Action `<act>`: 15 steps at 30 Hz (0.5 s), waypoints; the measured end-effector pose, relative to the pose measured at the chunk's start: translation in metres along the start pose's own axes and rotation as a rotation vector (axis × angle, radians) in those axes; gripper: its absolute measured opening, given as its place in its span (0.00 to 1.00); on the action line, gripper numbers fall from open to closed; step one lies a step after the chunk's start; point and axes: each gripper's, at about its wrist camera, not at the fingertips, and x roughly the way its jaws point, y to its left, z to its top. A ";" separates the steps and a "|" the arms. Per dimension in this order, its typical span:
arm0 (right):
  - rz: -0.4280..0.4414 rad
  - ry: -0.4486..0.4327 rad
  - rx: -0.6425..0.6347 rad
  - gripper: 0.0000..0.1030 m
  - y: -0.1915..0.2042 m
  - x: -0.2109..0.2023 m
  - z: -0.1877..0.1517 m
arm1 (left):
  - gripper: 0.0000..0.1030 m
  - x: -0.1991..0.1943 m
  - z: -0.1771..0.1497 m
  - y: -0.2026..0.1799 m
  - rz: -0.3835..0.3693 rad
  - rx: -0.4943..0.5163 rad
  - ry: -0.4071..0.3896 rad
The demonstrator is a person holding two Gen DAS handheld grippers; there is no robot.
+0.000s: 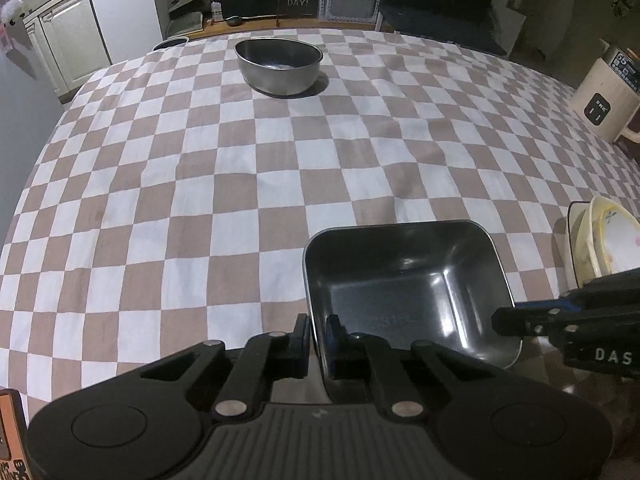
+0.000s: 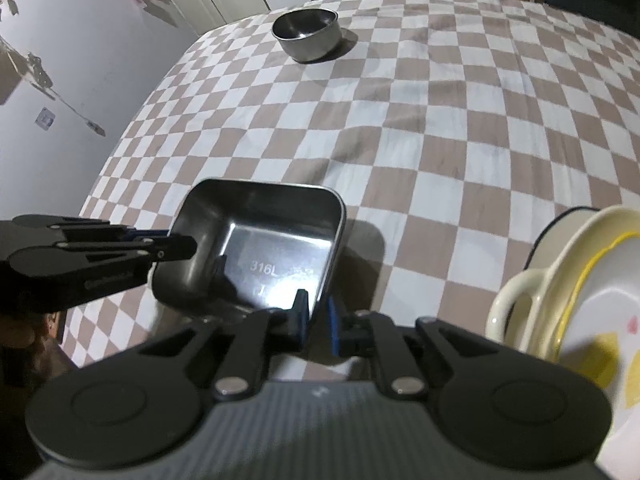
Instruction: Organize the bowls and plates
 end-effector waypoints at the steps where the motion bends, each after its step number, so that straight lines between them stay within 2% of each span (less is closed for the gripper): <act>1: 0.007 0.000 0.005 0.09 -0.001 0.001 -0.001 | 0.08 0.000 0.000 0.000 0.000 0.001 0.001; 15: 0.015 -0.012 0.007 0.09 -0.001 0.001 -0.005 | 0.08 0.006 -0.001 0.000 0.004 0.018 0.020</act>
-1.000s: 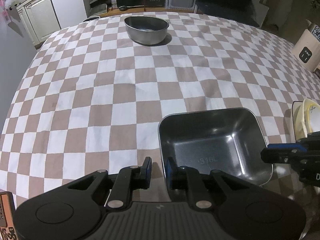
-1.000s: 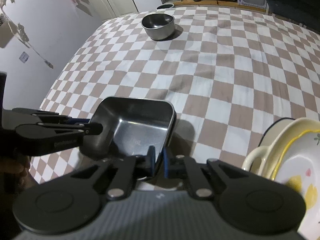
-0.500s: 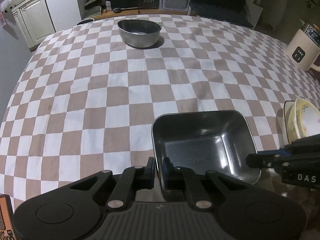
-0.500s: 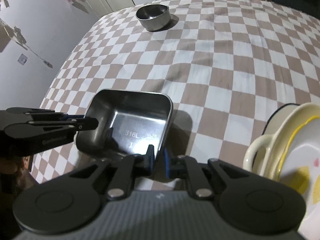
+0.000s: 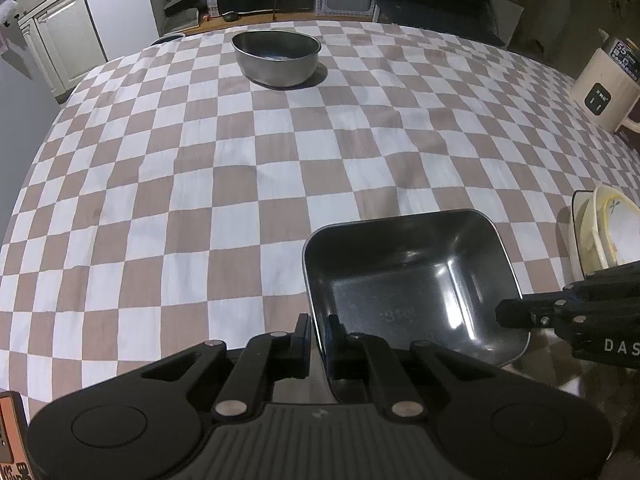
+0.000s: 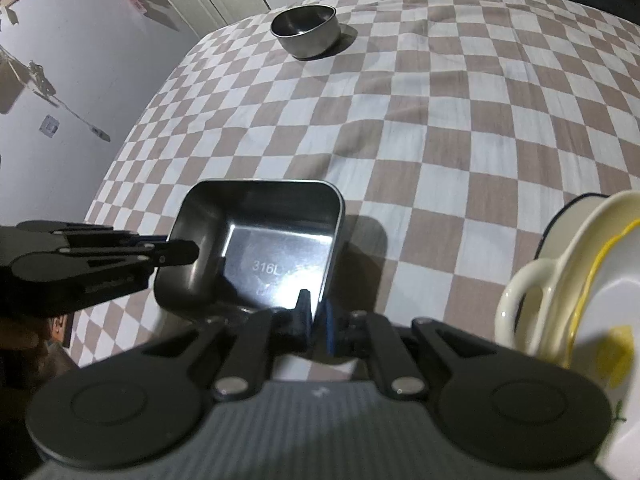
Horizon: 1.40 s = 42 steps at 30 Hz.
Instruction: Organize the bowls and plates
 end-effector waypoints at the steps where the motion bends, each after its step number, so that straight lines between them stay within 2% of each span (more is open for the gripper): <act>1: 0.001 -0.001 0.000 0.09 -0.001 -0.001 -0.001 | 0.09 0.001 0.000 0.001 0.000 -0.001 0.001; 12: 0.006 -0.002 -0.001 0.10 0.000 -0.002 -0.003 | 0.09 0.004 0.001 0.001 0.008 0.003 0.005; 15: 0.000 -0.004 -0.012 0.10 0.001 -0.002 -0.004 | 0.12 0.005 0.001 0.002 0.014 0.001 0.003; 21: 0.003 -0.014 -0.002 0.10 0.001 -0.003 -0.004 | 0.13 0.002 0.000 0.003 -0.003 -0.011 0.002; 23: 0.001 -0.029 0.003 0.12 0.002 -0.006 -0.003 | 0.17 -0.002 -0.001 0.005 -0.029 -0.022 -0.007; 25: -0.002 -0.050 -0.002 0.14 0.003 -0.012 -0.003 | 0.30 -0.008 -0.001 0.006 -0.055 -0.039 -0.026; 29: 0.006 -0.091 -0.014 0.19 0.005 -0.022 -0.001 | 0.43 -0.020 0.000 0.007 -0.063 -0.050 -0.064; 32: 0.019 -0.127 -0.027 0.29 0.007 -0.032 0.002 | 0.58 -0.028 0.001 0.006 -0.059 -0.052 -0.098; 34: 0.012 -0.162 -0.035 0.40 0.008 -0.040 0.005 | 0.71 -0.032 0.003 0.007 -0.061 -0.057 -0.121; 38: -0.004 -0.224 -0.030 0.54 0.005 -0.051 0.014 | 0.80 -0.036 0.007 0.011 -0.051 -0.083 -0.151; 40: -0.009 -0.245 -0.016 0.63 0.002 -0.053 0.020 | 0.92 -0.036 0.009 0.014 -0.026 -0.095 -0.167; 42: -0.017 -0.268 -0.012 0.72 0.000 -0.053 0.024 | 0.98 -0.036 0.011 0.019 -0.005 -0.109 -0.185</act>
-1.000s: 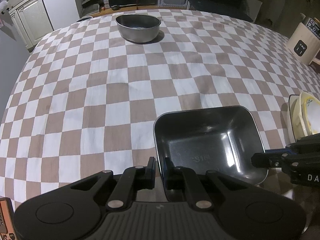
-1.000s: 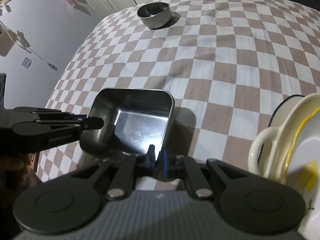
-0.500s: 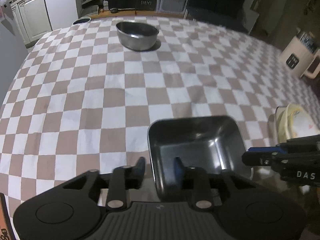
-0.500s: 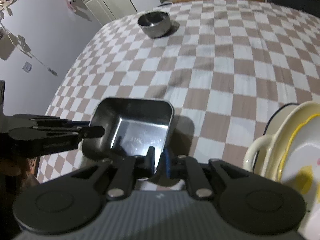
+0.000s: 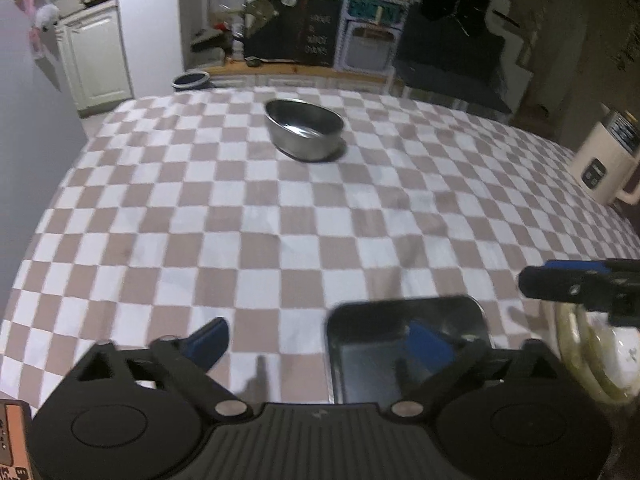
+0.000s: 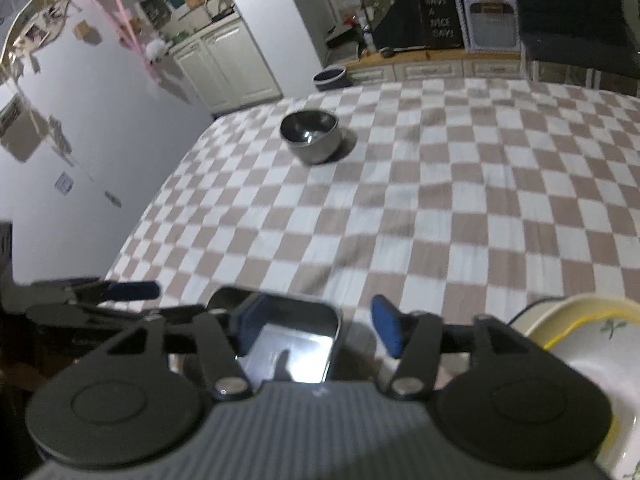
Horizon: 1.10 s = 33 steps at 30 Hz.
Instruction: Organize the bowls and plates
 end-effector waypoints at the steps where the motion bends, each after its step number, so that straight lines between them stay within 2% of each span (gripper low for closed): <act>1: -0.009 -0.008 0.000 0.80 -0.001 0.001 0.003 | 0.99 0.001 0.001 0.003 0.006 -0.009 -0.009; 4: -0.032 -0.028 0.004 0.95 -0.003 0.007 0.010 | 1.00 0.002 0.005 0.011 0.025 -0.029 -0.024; 6: -0.040 -0.046 0.010 1.00 -0.004 0.011 0.014 | 1.00 0.004 0.008 0.015 0.031 -0.039 -0.033; 11: -0.051 -0.095 0.044 1.00 -0.010 0.025 0.024 | 1.00 0.007 0.017 0.021 0.019 -0.036 -0.070; 17: -0.046 -0.096 0.100 1.00 -0.017 0.037 0.039 | 1.00 0.010 0.037 0.024 0.027 -0.026 -0.114; 20: -0.042 -0.084 0.091 1.00 -0.018 0.043 0.049 | 1.00 0.018 0.048 0.028 0.024 -0.030 -0.112; 23: -0.073 -0.055 0.067 1.00 -0.020 0.051 0.061 | 1.00 0.029 0.063 0.033 -0.001 -0.049 -0.099; 27: -0.109 -0.043 0.024 0.99 -0.022 0.064 0.078 | 1.00 0.044 0.085 0.034 -0.016 -0.021 -0.098; 29: -0.104 -0.044 0.025 0.96 -0.024 0.071 0.088 | 1.00 0.053 0.097 0.034 -0.012 -0.003 -0.099; 33: -0.033 -0.038 0.110 0.85 -0.028 0.088 0.100 | 1.00 0.072 0.121 0.041 -0.016 0.002 -0.104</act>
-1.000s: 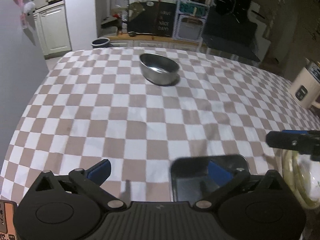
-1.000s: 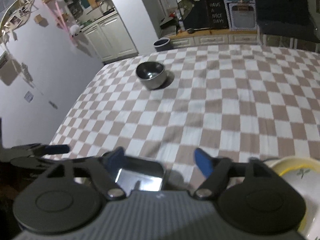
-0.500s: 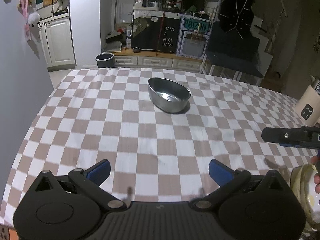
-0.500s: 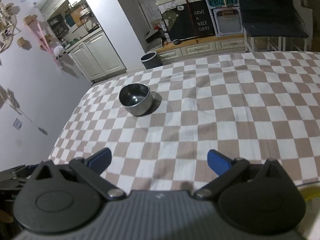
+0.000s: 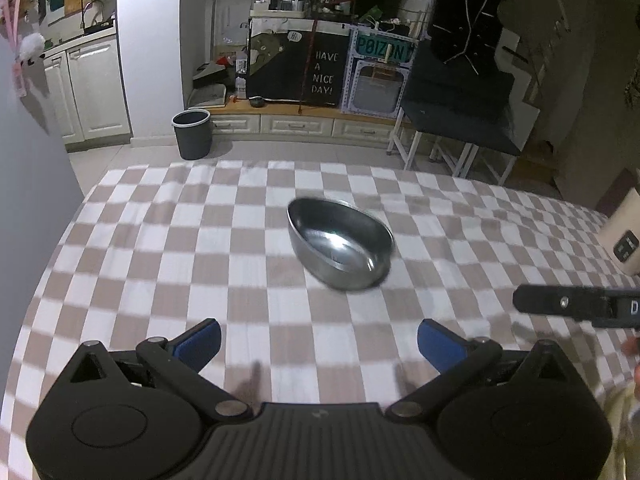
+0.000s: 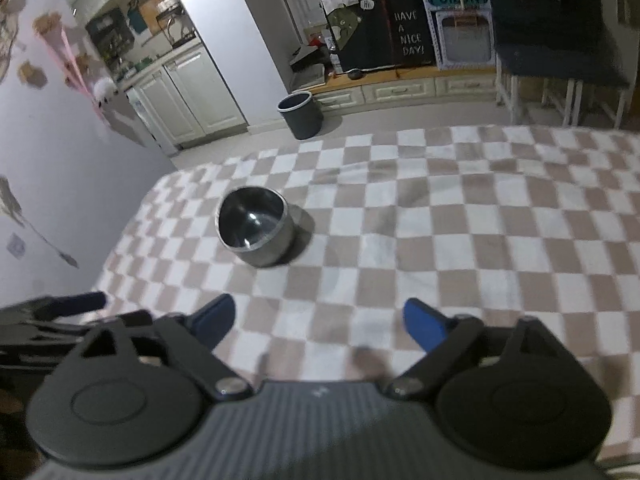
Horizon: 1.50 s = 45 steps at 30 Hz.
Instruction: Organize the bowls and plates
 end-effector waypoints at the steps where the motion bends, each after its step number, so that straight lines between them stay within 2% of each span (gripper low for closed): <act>1: 0.011 0.002 0.024 0.85 0.000 0.004 0.001 | 1.00 0.006 0.006 0.002 -0.001 -0.001 0.000; 8: 0.058 0.007 0.149 0.79 0.005 0.040 0.020 | 0.99 0.046 0.045 0.015 0.021 0.016 0.001; 11: 0.072 0.025 0.203 0.68 0.006 0.057 0.025 | 0.91 0.067 0.056 0.020 0.029 0.017 0.015; 13: 0.085 0.037 0.252 0.59 0.005 0.070 0.027 | 0.78 0.080 0.062 0.025 0.031 0.007 0.023; 15: 0.090 0.045 0.278 0.56 0.006 0.082 0.027 | 0.69 0.092 0.067 0.029 0.030 -0.009 0.022; 17: 0.099 0.054 0.287 0.52 0.006 0.091 0.027 | 0.64 0.102 0.070 0.033 0.026 -0.026 0.013; 19: 0.115 0.058 0.290 0.43 0.009 0.097 0.026 | 0.55 0.112 0.072 0.037 0.011 -0.042 0.011; 23: 0.123 0.084 0.245 0.30 0.015 0.104 0.025 | 0.44 0.129 0.072 0.038 -0.012 -0.052 0.031; 24: 0.121 0.092 0.233 0.25 0.014 0.104 0.026 | 0.37 0.132 0.072 0.037 -0.014 -0.051 0.033; 25: 0.122 0.090 0.222 0.23 0.015 0.104 0.026 | 0.25 0.135 0.071 0.037 -0.015 -0.055 0.035; 27: 0.120 0.078 0.206 0.19 0.014 0.103 0.028 | 0.09 0.135 0.069 0.037 -0.032 -0.065 0.027; 30: 0.118 0.082 0.193 0.15 0.012 0.099 0.033 | 0.09 0.128 0.064 0.032 -0.015 -0.041 -0.002; 35: 0.129 0.080 0.174 0.11 0.011 0.087 0.031 | 0.06 0.103 0.061 0.032 -0.030 -0.075 -0.025; 40: 0.162 0.061 0.148 0.10 0.018 0.059 0.023 | 0.06 0.056 0.056 0.019 -0.032 -0.074 -0.067; 45: 0.201 0.033 0.108 0.09 0.021 0.010 0.010 | 0.07 0.006 0.040 0.005 -0.049 -0.102 -0.107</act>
